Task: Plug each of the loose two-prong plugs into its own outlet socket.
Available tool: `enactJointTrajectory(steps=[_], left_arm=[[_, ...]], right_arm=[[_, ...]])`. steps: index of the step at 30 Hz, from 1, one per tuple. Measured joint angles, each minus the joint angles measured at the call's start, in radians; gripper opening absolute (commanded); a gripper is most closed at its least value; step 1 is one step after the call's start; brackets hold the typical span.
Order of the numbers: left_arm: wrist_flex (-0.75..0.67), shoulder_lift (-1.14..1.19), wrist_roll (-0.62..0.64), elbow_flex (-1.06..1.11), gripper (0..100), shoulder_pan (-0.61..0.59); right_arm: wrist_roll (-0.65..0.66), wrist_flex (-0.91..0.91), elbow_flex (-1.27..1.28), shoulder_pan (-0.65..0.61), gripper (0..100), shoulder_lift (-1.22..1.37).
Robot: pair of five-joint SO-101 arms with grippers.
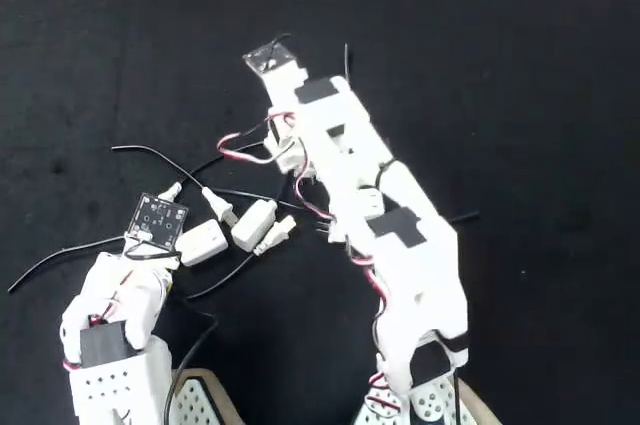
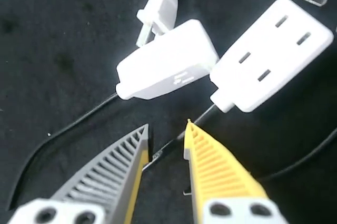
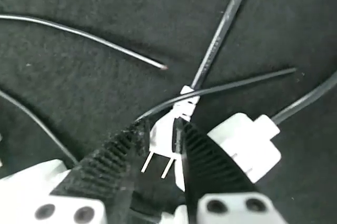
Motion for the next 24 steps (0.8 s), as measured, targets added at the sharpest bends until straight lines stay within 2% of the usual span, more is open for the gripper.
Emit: enactJointTrajectory(steps=[4,9,18,22,24], left_arm=[[0.000,-0.003,0.000,0.000,12,0.000],[0.000,-0.003,0.000,0.000,12,0.000],[0.000,-0.003,0.000,0.000,12,0.000],[0.000,-0.003,0.000,0.000,12,0.000],[0.000,-0.003,0.000,0.000,12,0.000]], right_arm=[[-0.003,0.044,-0.074,0.044,10.1,0.054],[0.000,0.091,-0.097,0.048,15.8,0.071],[0.005,0.146,-0.097,0.051,11.4,0.080],[0.069,0.146,-0.098,0.058,1.0,0.103],[0.086,0.146,-0.109,0.063,1.7,0.106]])
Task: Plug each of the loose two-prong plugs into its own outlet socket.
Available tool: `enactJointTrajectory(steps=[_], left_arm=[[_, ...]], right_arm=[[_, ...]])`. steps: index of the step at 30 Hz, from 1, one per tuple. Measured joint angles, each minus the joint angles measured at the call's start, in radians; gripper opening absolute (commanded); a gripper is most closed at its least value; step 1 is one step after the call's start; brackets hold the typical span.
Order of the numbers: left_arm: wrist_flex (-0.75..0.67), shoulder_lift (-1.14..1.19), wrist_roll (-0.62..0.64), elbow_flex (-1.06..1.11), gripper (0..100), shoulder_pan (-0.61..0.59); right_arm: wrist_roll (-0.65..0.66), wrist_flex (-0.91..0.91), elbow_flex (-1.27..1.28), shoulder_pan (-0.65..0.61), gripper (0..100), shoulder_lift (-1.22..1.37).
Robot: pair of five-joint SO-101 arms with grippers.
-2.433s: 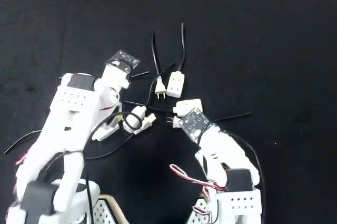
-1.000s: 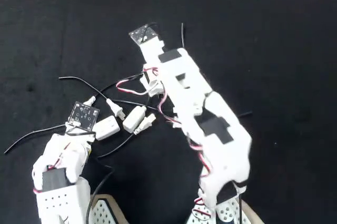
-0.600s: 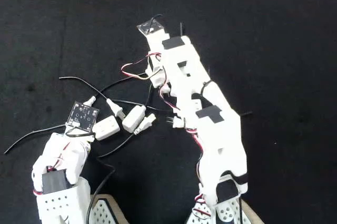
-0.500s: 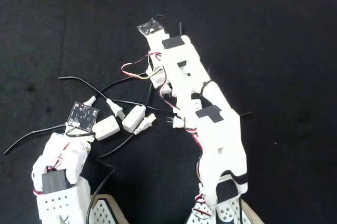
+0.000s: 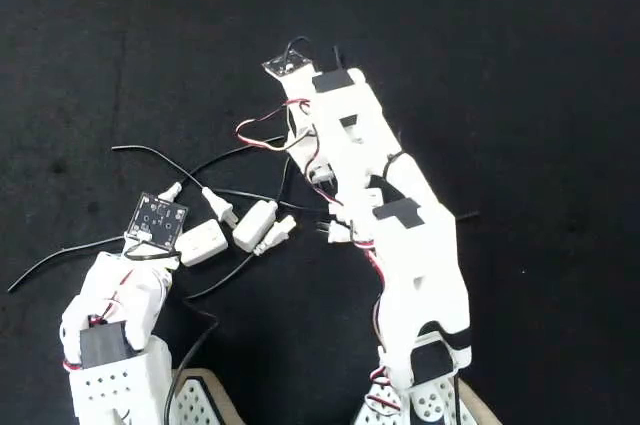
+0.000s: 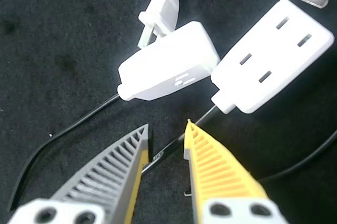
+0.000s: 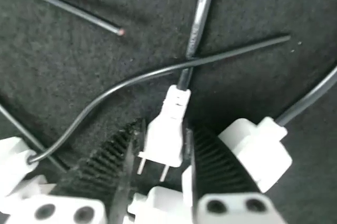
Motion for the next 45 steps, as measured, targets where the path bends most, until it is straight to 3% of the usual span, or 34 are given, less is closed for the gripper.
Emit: enactJointTrajectory(steps=[9,17,32,38,45], left_arm=[[-0.005,0.000,0.000,0.000,12,0.000],[-0.015,0.000,0.000,0.002,12,0.000],[-0.015,0.000,0.000,0.002,12,0.000],[-0.015,0.000,0.000,0.002,12,0.000],[-0.015,0.000,0.000,0.002,12,0.000]], right_arm=[[0.008,0.023,0.041,0.003,1.1,-0.063],[0.009,0.008,0.229,0.002,1.1,-0.342],[0.009,-0.609,1.034,0.002,1.2,-1.197],[0.011,-0.582,1.016,0.084,1.2,-1.263],[0.015,-0.361,0.855,0.153,1.2,-1.264]])
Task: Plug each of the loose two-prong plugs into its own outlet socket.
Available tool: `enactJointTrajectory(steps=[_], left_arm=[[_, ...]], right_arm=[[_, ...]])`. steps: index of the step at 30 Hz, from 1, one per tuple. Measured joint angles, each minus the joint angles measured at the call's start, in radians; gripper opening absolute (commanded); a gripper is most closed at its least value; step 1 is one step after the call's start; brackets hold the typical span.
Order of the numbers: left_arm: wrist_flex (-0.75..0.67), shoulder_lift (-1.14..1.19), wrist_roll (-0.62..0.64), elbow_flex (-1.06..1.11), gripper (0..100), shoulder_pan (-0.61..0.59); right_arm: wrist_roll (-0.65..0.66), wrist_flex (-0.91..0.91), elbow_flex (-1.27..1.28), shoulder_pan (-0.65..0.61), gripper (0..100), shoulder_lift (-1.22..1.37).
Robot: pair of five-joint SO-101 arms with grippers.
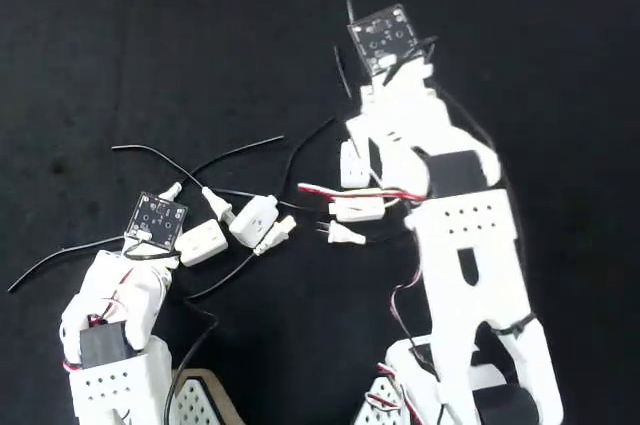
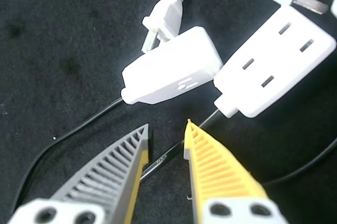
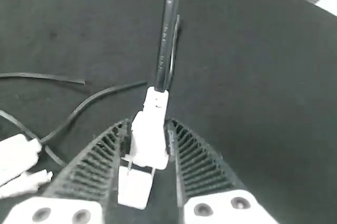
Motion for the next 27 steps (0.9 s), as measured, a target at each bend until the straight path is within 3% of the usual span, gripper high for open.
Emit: enactJointTrajectory(steps=[5,12,16,21,27], left_arm=[[0.000,0.000,0.000,0.000,12,0.000],[0.000,0.000,0.000,0.000,12,0.000],[0.000,0.000,0.000,0.000,12,0.000],[0.000,0.000,0.000,0.000,12,0.000],[0.000,0.000,0.000,0.000,12,0.000]], right_arm=[[0.031,0.077,-0.011,-0.143,1.3,0.046],[0.115,-0.026,0.032,-0.267,1.6,0.373],[0.117,-0.034,-0.044,-0.273,2.3,0.555],[0.120,-0.026,-0.176,-0.221,14.6,0.730],[0.120,0.054,-0.292,-0.216,13.4,0.806]])
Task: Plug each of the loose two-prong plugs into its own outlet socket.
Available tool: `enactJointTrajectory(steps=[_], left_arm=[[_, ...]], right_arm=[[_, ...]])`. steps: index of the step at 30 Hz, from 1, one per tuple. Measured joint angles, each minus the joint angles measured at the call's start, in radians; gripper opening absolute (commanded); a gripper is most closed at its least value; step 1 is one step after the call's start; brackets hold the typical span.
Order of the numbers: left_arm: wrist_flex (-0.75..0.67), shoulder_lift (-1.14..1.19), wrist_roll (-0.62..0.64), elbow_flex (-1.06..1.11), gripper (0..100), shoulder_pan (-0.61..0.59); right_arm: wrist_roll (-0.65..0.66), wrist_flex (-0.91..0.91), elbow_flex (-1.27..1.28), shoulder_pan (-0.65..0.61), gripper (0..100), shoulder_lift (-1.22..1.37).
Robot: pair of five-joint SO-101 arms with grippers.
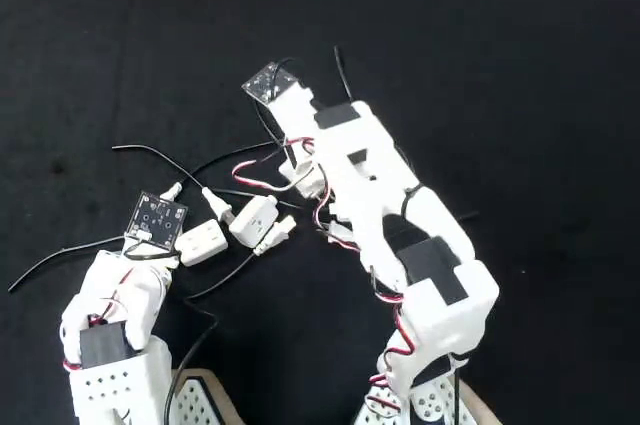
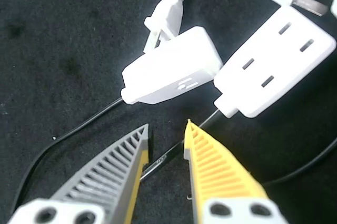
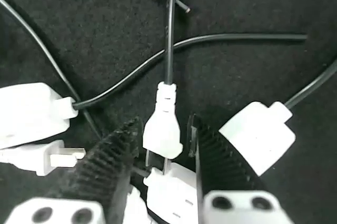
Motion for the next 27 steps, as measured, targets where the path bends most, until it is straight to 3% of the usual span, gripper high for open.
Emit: enactJointTrajectory(steps=[10,27], left_arm=[[0.000,0.000,0.000,0.000,12,0.000],[0.000,0.000,0.000,0.000,12,0.000]], right_arm=[[0.060,0.052,-0.068,0.066,13.4,0.020],[0.074,0.143,-0.221,0.038,9.7,0.210]])
